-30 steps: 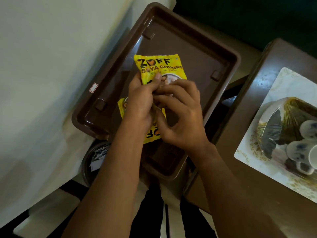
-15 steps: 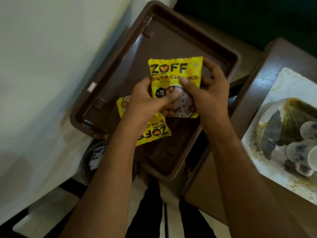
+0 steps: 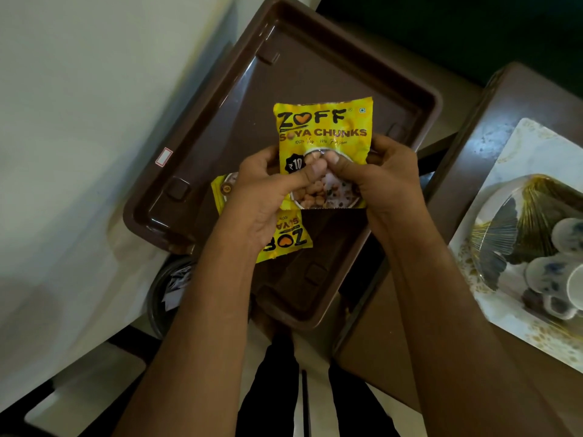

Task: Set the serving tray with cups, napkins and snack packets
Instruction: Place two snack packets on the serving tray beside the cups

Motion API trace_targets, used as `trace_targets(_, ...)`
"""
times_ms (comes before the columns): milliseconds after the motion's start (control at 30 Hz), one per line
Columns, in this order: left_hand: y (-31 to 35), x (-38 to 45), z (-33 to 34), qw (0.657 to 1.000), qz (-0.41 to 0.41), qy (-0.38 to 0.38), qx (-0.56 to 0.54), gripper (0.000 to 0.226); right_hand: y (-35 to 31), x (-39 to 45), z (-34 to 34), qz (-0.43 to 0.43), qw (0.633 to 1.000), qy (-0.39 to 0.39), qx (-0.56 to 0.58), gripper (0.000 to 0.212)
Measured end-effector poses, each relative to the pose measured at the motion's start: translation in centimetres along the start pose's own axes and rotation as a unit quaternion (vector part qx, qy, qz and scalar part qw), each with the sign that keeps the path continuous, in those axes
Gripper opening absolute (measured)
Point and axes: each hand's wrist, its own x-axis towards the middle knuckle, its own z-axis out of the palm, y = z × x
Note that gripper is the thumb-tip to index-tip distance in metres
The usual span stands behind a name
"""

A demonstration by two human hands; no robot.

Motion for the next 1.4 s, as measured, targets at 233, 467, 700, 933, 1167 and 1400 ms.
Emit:
trace_targets(233, 0.1, 0.2, 0.0, 0.999, -0.023, 0.039, -0.018, 0.052, -0.2, -0.2, -0.4, -0.016, 1.0, -0.013, -0.006, 0.034)
trace_targets(467, 0.2, -0.3, -0.6, 0.998, -0.028, 0.05, -0.036, 0.062, -0.2, -0.2, -0.1, -0.006, 1.0, -0.029, -0.006, 0.031)
trace_targets(700, -0.1, -1.4, -1.3, 0.997, 0.037, 0.061, 0.022, 0.056, -0.1, -0.9, 0.6, -0.013, 1.0, 0.024, -0.007, 0.018)
trace_targets(933, -0.7, -2.4, -2.5, 0.997, 0.063, 0.032, 0.002, 0.061, -0.4, -1.5, 1.1, 0.025, 1.0, 0.017, -0.001, 0.031)
trace_targets(1167, -1.3, -4.2, -4.1, 0.968, 0.12, 0.192, 0.11, 0.032, -0.2, -2.0, 0.8, 0.019, 1.0, 0.018, 0.011, 0.023)
trace_targets(1400, -3.2, -6.6, -5.2, 0.876, 0.069, 0.314, 0.358, 0.048, 0.2, -2.5, 0.7, 0.004, 0.999, 0.043, -0.014, 0.017)
